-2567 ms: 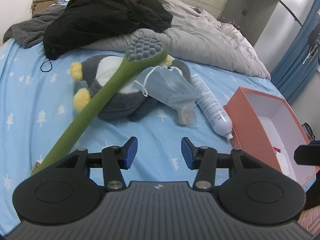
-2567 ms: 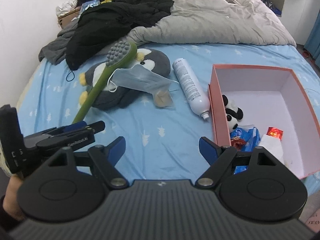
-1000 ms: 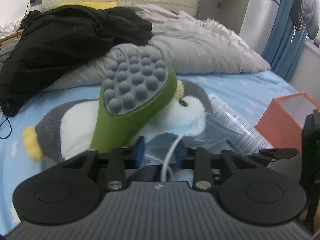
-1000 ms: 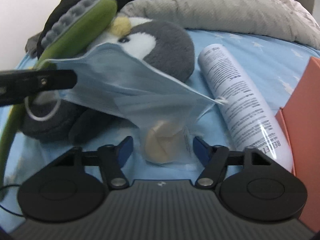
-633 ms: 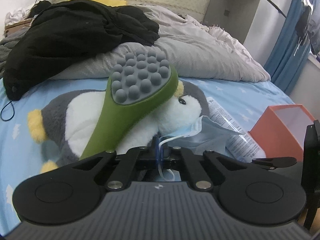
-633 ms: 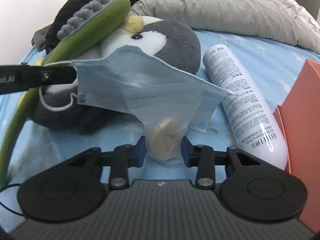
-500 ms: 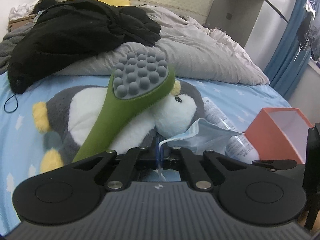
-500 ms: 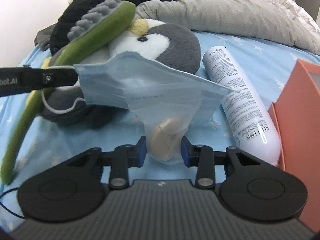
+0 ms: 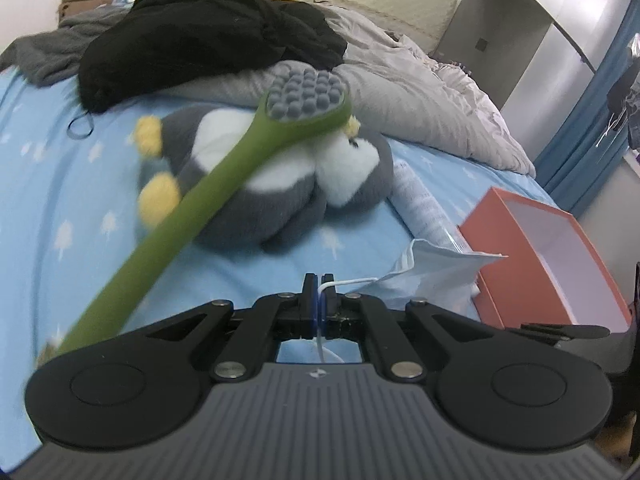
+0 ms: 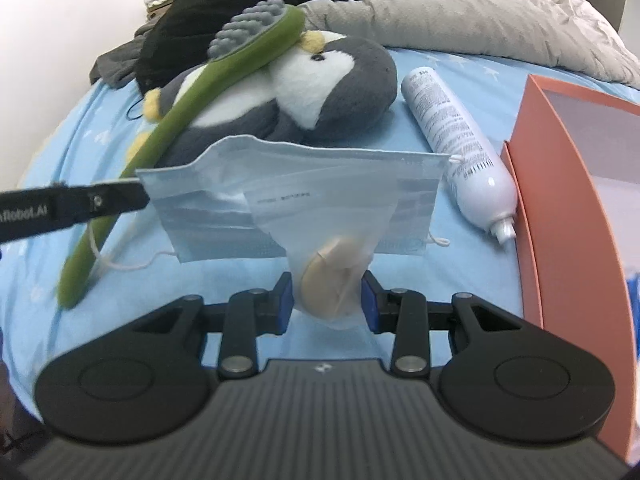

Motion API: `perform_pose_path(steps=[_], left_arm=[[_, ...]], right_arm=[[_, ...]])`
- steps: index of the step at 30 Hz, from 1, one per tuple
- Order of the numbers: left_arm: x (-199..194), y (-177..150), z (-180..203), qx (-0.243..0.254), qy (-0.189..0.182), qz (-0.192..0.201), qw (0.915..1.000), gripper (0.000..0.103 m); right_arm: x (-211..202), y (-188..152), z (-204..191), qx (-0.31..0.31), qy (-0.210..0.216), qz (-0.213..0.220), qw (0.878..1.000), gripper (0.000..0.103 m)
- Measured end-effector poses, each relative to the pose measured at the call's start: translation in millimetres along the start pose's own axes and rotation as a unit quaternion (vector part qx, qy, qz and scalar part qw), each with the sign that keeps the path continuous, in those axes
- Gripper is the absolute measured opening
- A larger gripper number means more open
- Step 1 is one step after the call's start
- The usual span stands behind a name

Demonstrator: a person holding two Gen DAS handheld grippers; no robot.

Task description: Organize soft objects

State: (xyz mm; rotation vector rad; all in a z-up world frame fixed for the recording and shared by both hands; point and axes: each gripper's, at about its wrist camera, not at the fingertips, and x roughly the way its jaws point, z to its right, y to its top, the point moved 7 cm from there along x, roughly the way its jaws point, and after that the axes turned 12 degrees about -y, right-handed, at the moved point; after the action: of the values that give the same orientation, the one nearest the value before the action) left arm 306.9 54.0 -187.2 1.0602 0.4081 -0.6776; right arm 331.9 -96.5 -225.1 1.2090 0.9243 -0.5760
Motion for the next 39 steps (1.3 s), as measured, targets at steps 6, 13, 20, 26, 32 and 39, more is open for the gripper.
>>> perform_pose_path(steps=[6,13,20,26,32,39], left_arm=[[-44.7,-50.5,6.6,-0.026,-0.003,-0.017,0.9995,0.002],[-76.6,-102.2,6.1,-0.090,-0.020,-0.036,0.9951,0.002],[-82.1,-119.9,-0.6,-0.116,-0.020,-0.045,0.9920,0.002],[-70.1,-116.7,-10.7,-0.128,-0.017,-0.051,0.9903,0.002],[-59.1,-115.8,-16.0,-0.135,-0.011,-0.058,0.9891,0.002],[-51.4,-110.7,-19.3,-0.106,-0.008,-0.084,0.9907,0.003]], right_arm=[[-25.7,-35.2,-11.6,-0.006,0.006,-0.016,1.000,0.038],[-42.1,-69.7,-26.8,-0.008,0.032,-0.045,0.998,0.038],[-43.3,-89.0,-26.1,0.013,0.042,-0.081,0.996,0.039],[-44.0,-104.5,-9.2,0.054,0.067,-0.122,0.989,0.039],[-41.9,-124.5,-1.4,0.043,0.083,-0.165,0.982,0.039],[-41.5,-130.9,21.3,0.051,0.055,-0.159,0.984,0.039]])
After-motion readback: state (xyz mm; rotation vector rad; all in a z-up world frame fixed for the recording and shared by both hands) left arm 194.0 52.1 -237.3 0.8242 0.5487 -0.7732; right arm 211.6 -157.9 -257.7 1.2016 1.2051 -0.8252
